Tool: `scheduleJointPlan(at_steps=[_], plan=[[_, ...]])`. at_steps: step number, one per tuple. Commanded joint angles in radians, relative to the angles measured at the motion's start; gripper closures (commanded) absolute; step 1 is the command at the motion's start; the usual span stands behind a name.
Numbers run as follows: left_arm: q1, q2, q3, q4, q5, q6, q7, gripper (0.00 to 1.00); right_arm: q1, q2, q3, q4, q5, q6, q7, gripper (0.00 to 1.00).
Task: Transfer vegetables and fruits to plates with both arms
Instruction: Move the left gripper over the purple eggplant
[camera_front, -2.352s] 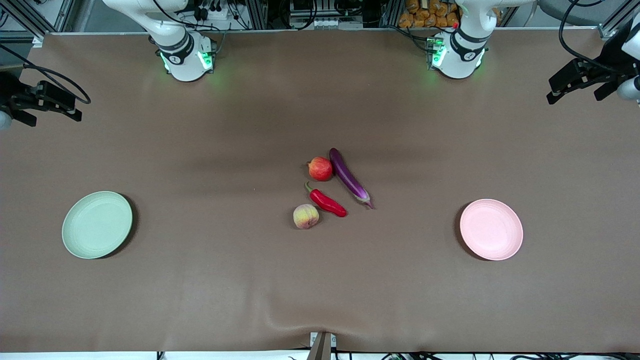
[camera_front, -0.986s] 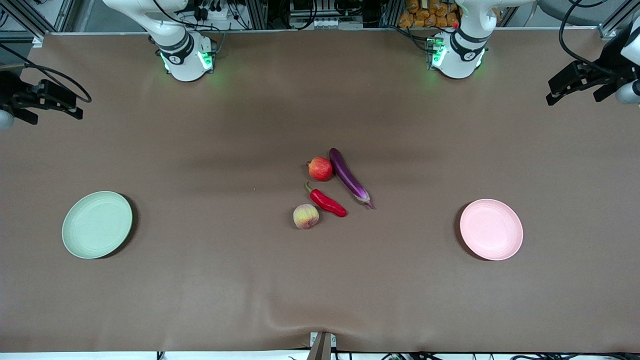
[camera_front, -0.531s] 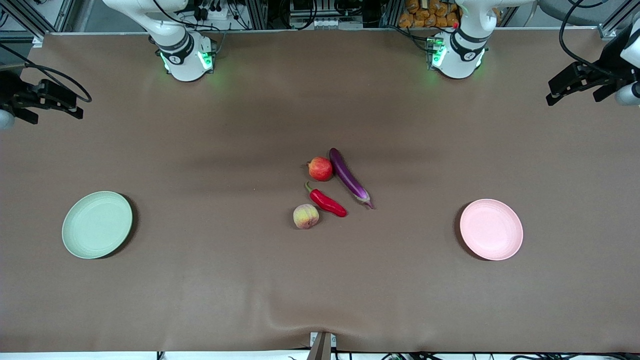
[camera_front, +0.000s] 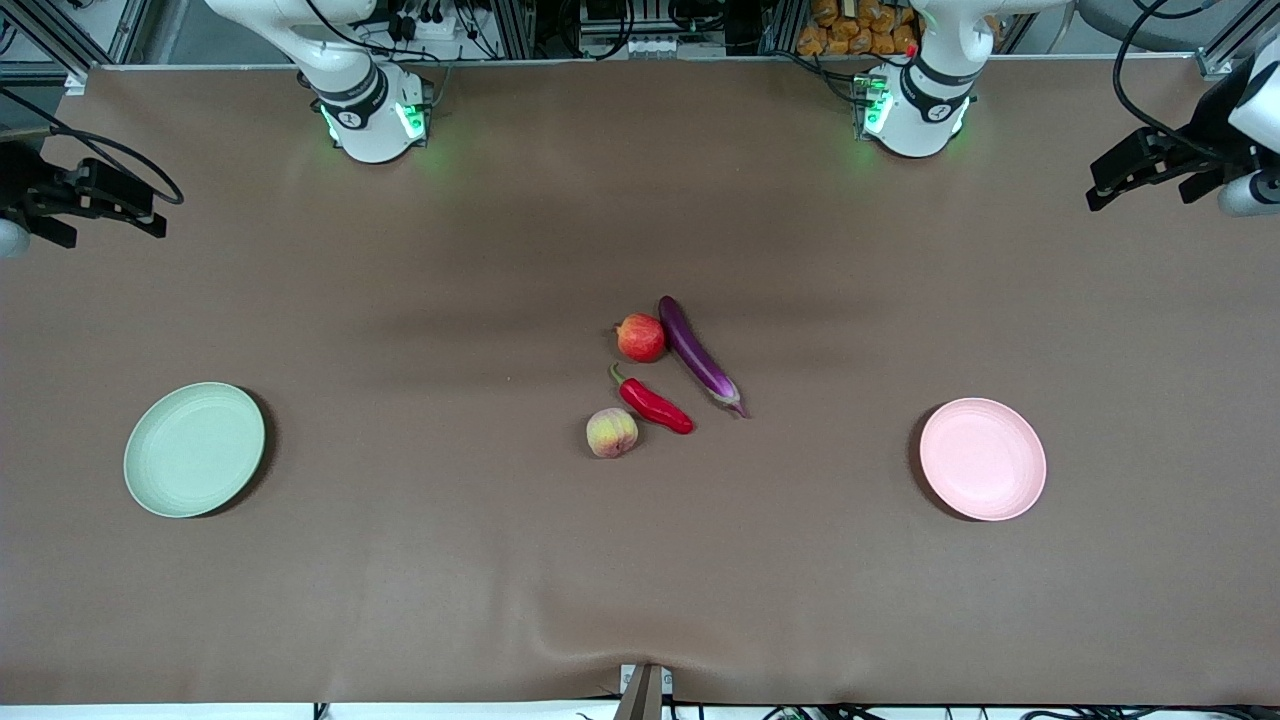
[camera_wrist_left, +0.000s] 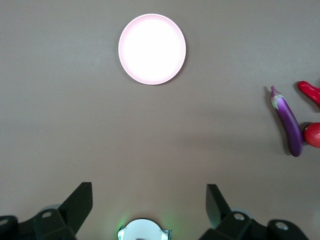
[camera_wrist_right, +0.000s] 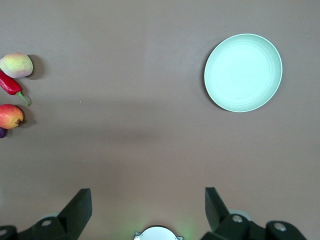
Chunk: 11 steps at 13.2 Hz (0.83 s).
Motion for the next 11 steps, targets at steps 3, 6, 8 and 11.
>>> scheduleJointPlan(at_steps=[3, 6, 8, 11], plan=[[-0.002, -0.004, -0.007, -0.022, 0.005, -0.014, 0.021, 0.00, -0.004, -0.018, 0.000, -0.013, -0.006, -0.004, -0.010, 0.00], [-0.004, 0.004, -0.042, -0.034, 0.005, -0.013, -0.002, 0.00, -0.007, -0.015, -0.002, -0.013, -0.005, -0.002, -0.010, 0.00], [-0.007, 0.009, -0.049, -0.049, 0.005, -0.006, -0.034, 0.00, -0.006, -0.015, -0.002, -0.013, -0.005, -0.001, -0.010, 0.00], [-0.008, 0.010, -0.072, -0.075, 0.004, 0.007, -0.075, 0.00, -0.006, -0.015, -0.004, -0.013, 0.009, -0.005, -0.010, 0.00]])
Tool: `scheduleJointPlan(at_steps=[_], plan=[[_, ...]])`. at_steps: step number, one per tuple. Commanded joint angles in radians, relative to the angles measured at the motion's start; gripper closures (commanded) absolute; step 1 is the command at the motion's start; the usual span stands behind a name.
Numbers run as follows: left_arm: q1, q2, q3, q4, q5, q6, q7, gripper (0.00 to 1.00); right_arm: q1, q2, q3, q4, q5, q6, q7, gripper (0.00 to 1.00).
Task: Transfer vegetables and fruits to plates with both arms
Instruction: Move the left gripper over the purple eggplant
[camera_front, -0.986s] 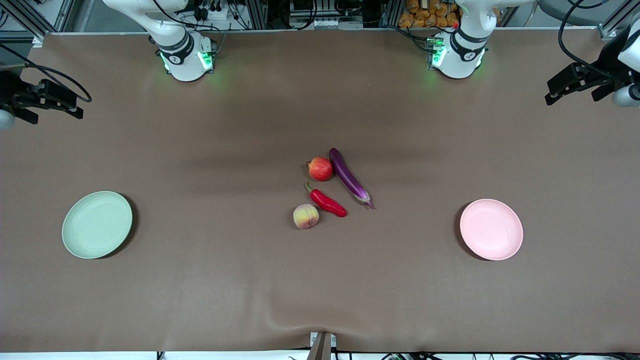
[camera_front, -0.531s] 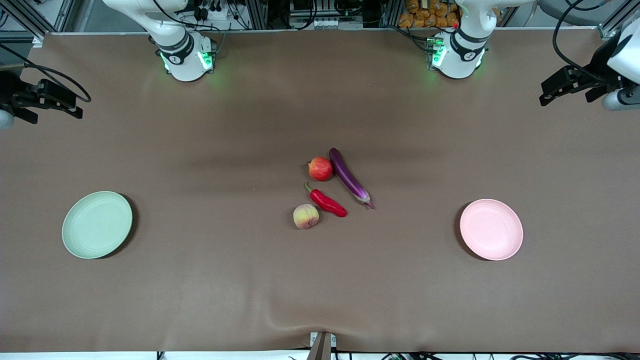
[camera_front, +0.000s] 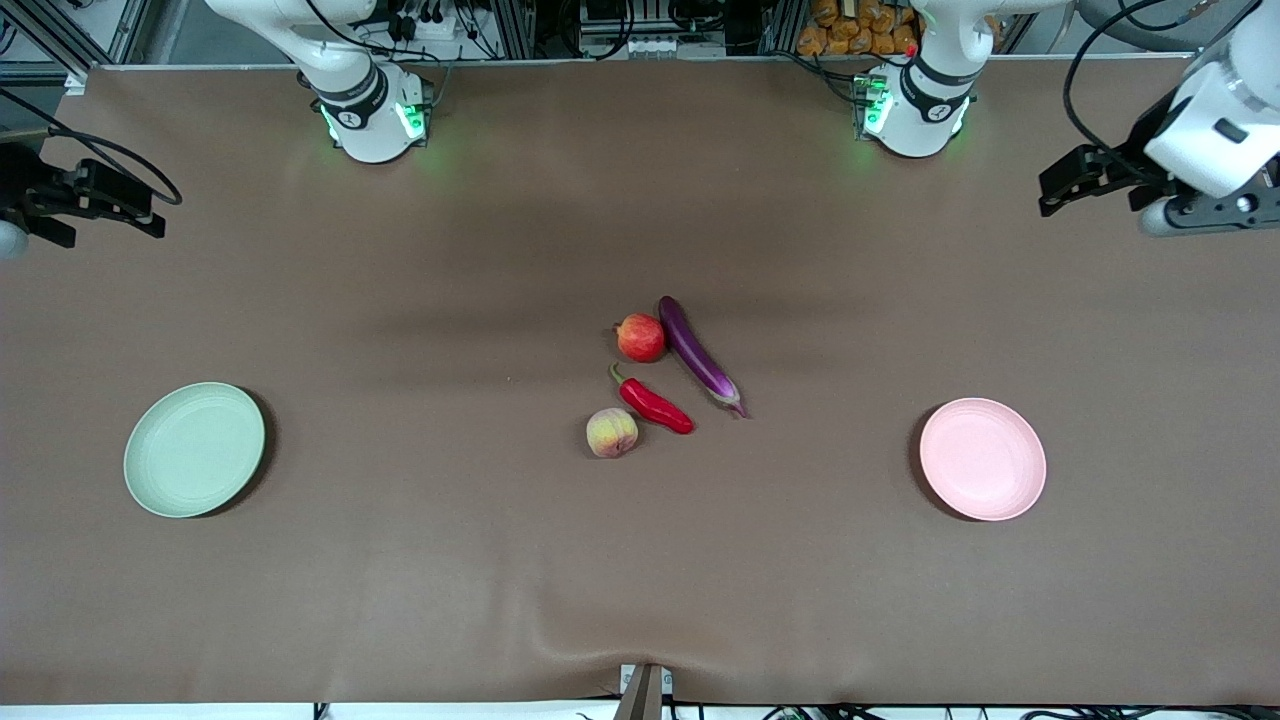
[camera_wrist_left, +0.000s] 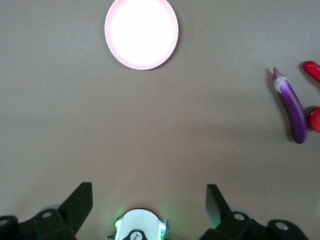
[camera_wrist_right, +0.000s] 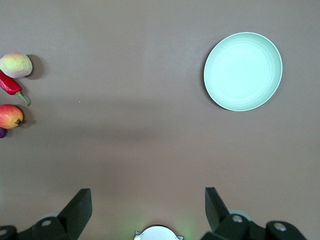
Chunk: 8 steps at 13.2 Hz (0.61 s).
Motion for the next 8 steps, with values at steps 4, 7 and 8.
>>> scheduleJointPlan(at_steps=[4, 7, 8], plan=[[-0.001, 0.003, -0.081, -0.090, -0.002, 0.095, -0.122, 0.00, -0.010, -0.015, 0.000, -0.011, 0.009, -0.013, -0.010, 0.00], [-0.001, 0.060, -0.167, -0.109, -0.002, 0.174, -0.240, 0.00, -0.011, -0.015, 0.000, -0.011, 0.009, -0.013, -0.010, 0.00], [-0.001, 0.084, -0.198, -0.108, -0.001, 0.197, -0.283, 0.00, -0.013, -0.015, 0.000, -0.011, 0.009, -0.013, -0.010, 0.00]])
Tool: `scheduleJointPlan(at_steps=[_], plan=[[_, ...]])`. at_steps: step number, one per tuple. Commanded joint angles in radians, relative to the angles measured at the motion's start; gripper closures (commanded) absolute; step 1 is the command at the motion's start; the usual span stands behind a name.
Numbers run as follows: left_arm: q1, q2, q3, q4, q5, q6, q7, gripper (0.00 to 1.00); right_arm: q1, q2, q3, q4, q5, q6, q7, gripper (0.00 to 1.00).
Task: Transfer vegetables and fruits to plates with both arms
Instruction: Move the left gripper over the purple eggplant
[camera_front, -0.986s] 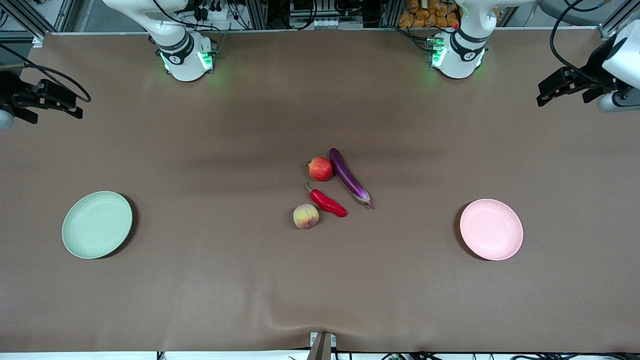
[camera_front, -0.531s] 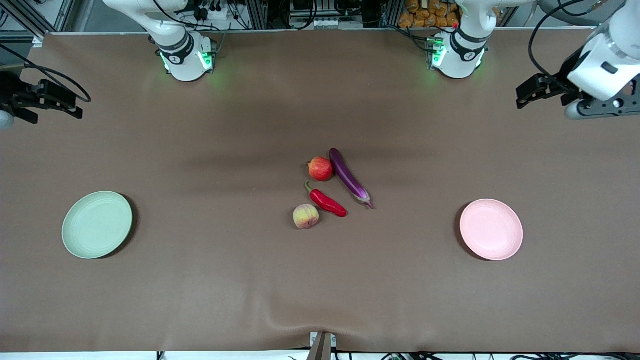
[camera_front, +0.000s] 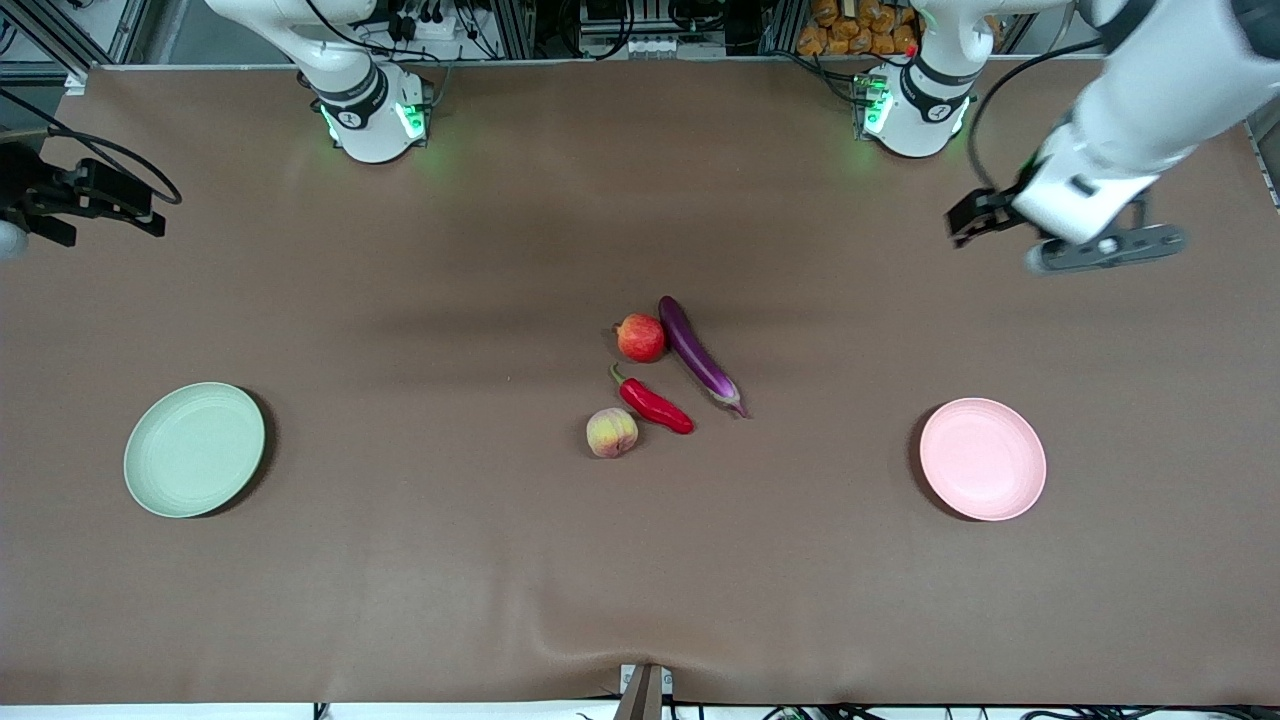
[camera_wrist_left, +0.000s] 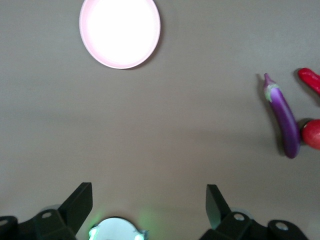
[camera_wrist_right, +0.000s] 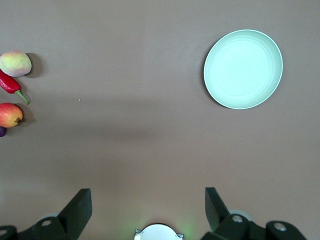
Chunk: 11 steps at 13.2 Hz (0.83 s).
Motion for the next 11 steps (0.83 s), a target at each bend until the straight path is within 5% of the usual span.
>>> scheduleJointPlan(at_steps=[1, 5, 11], plan=[[0.001, 0.058, -0.072, -0.001, -0.001, 0.059, -0.120, 0.00, -0.012, -0.015, 0.002, -0.009, 0.008, -0.006, -0.010, 0.00], [-0.028, 0.176, -0.183, -0.010, 0.007, 0.192, -0.418, 0.00, -0.012, -0.015, 0.002, -0.009, 0.008, -0.008, -0.010, 0.00], [-0.217, 0.437, -0.183, -0.044, 0.199, 0.471, -0.928, 0.00, -0.012, -0.015, 0.002, -0.009, 0.008, -0.011, -0.010, 0.00]])
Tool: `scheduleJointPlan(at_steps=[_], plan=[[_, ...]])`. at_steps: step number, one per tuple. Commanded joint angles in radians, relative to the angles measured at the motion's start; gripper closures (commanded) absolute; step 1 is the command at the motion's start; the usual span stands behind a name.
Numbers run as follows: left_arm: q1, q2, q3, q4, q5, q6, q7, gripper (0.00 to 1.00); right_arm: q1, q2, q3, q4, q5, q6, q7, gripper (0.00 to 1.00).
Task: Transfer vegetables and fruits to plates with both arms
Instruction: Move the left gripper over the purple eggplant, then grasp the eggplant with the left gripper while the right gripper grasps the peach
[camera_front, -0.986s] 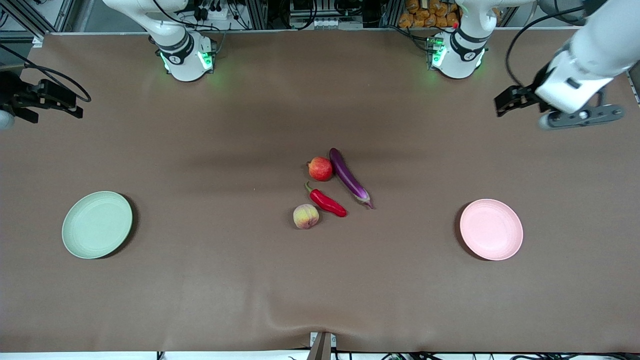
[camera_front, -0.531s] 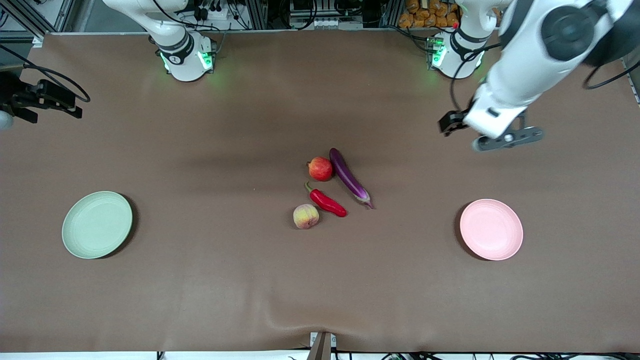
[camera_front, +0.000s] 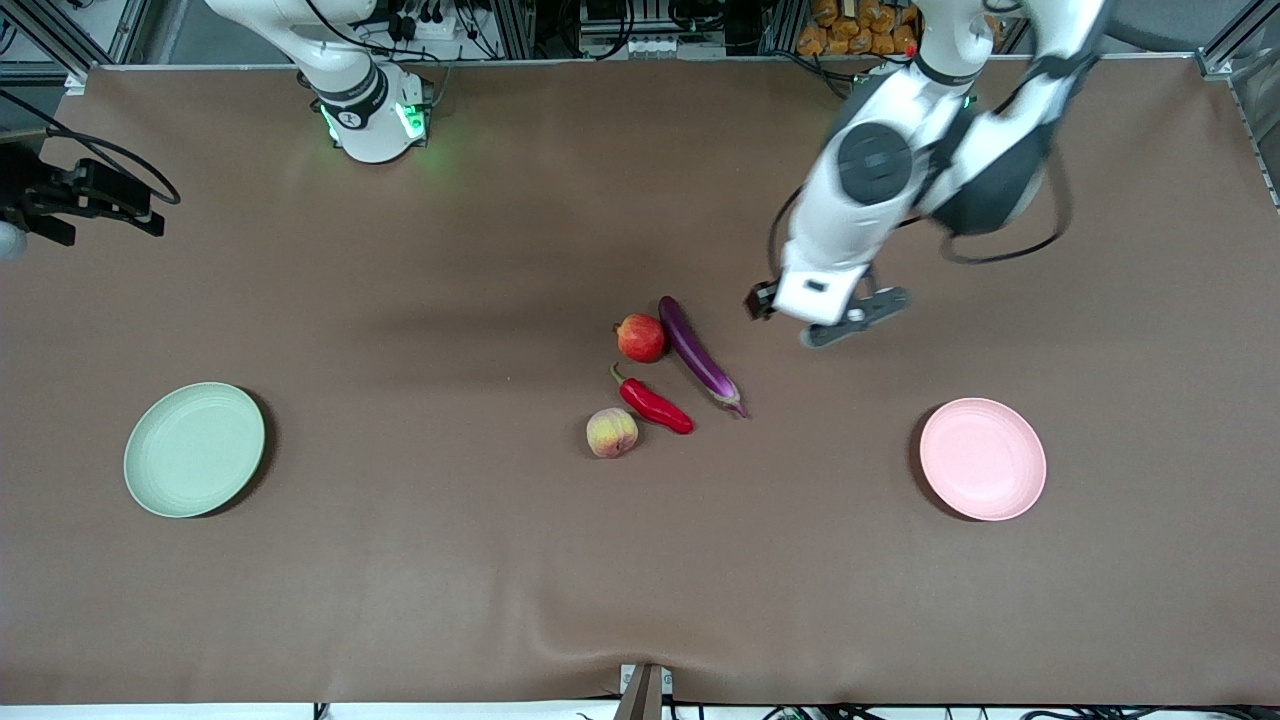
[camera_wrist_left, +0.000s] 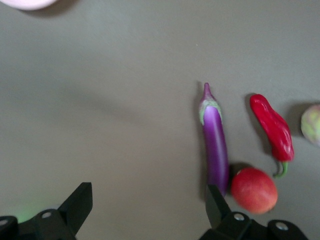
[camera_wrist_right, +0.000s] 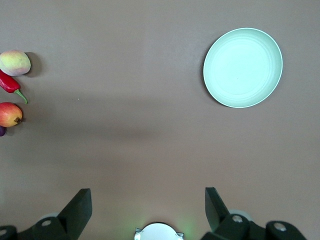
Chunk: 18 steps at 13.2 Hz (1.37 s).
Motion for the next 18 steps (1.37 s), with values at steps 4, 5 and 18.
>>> scheduleJointPlan(at_steps=[4, 5, 18], plan=[[-0.091, 0.272, 0.000, 0.016, 0.303, 0.272, -0.476, 0.00, -0.010, -0.015, 0.004, -0.008, 0.008, -0.007, -0.009, 0.00], [-0.094, 0.310, 0.000, 0.025, 0.354, 0.292, -0.540, 0.00, -0.009, -0.009, 0.004, -0.008, 0.007, -0.004, -0.010, 0.00], [-0.117, 0.396, 0.011, 0.033, 0.492, 0.402, -0.612, 1.00, 0.043, 0.283, 0.008, 0.007, 0.136, 0.211, 0.283, 0.00]])
